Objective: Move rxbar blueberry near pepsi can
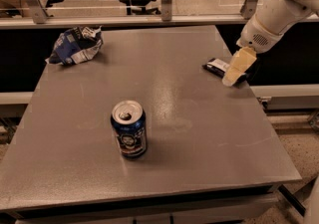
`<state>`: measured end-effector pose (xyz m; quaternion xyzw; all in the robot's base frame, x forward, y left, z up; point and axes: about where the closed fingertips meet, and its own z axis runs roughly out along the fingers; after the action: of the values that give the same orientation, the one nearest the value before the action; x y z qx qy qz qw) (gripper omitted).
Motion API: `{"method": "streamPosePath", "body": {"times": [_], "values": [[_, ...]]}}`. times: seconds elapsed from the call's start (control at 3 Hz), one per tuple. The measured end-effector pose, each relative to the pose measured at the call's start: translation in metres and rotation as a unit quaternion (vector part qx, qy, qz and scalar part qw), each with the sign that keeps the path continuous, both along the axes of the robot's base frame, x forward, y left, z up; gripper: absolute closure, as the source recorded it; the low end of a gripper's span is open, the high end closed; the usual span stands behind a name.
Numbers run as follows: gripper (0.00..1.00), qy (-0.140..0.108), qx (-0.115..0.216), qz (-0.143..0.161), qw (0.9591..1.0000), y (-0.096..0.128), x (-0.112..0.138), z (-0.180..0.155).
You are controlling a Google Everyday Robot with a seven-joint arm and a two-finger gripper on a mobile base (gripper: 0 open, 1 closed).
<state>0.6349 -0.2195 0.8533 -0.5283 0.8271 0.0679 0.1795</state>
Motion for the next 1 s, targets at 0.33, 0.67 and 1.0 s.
{"method": "streamPosePath", "body": {"times": [0.33, 0.67, 1.0], "values": [[0.0, 0.01, 0.008, 0.0, 0.9999, 0.003, 0.01, -0.009], [0.19, 0.024, 0.019, -0.004, 0.9995, 0.005, 0.017, -0.019], [0.42, 0.033, 0.021, -0.002, 0.9992, 0.009, 0.019, -0.022]]}}
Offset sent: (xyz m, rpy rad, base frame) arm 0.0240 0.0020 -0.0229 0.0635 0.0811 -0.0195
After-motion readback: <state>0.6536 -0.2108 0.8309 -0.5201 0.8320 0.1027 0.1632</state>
